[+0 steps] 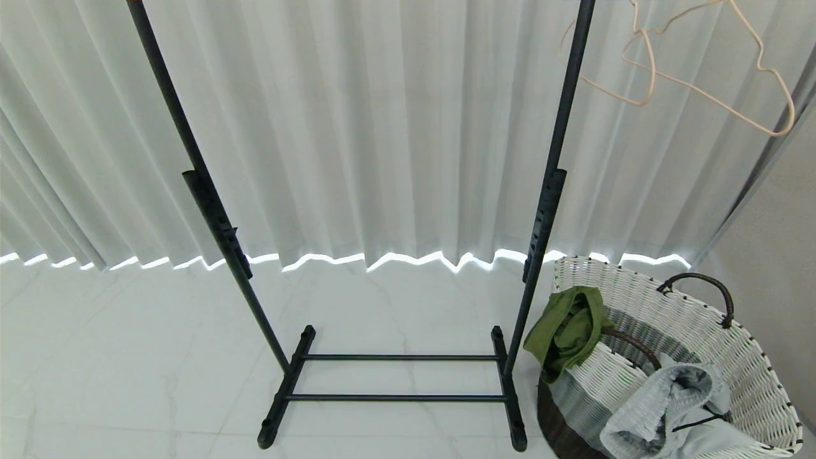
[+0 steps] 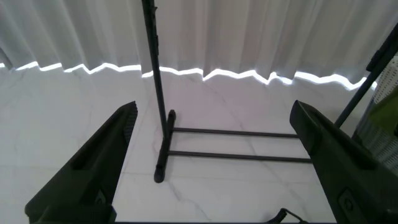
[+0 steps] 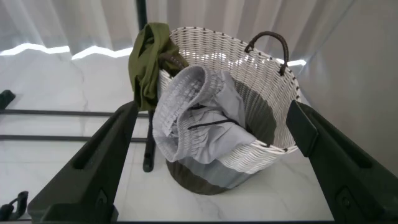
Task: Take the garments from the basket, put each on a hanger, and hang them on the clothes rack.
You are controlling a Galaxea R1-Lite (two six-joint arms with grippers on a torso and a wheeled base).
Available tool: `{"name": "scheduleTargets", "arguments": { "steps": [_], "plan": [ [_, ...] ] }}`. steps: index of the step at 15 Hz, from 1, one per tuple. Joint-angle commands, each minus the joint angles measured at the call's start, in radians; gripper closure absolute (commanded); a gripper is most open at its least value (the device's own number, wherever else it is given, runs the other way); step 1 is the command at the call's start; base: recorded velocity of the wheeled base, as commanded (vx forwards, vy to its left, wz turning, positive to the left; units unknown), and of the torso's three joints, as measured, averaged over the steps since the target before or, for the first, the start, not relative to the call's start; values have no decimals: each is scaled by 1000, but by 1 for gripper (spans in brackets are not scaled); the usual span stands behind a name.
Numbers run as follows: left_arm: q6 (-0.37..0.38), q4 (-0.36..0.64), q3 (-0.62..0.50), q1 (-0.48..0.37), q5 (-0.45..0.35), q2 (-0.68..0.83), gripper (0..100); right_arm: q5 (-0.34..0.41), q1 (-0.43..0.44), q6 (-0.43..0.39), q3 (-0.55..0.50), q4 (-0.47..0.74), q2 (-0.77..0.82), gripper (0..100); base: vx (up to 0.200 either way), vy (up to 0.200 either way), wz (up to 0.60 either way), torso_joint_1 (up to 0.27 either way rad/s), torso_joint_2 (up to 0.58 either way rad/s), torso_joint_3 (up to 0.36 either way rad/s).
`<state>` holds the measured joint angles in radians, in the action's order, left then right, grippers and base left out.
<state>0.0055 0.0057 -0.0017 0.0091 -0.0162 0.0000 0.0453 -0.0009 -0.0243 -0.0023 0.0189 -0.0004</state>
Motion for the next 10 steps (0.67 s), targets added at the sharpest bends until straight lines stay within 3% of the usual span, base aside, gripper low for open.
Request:
{"name": "scheduleTargets", "arguments": {
  "steps": [1, 5, 10],
  "plan": [
    [-1, 0, 0, 0, 1, 0, 0, 1, -1, 0, -1, -1, 0, 0, 0, 0, 0, 0, 0, 0],
    [-1, 0, 0, 0, 1, 0, 0, 1, -1, 0, -1, -1, 0, 0, 0, 0, 0, 0, 0, 0],
    [-1, 0, 2, 0, 1, 2, 0, 1, -1, -5, -1, -1, 0, 0, 200, 0, 0, 2, 2, 0]
  ]
}}
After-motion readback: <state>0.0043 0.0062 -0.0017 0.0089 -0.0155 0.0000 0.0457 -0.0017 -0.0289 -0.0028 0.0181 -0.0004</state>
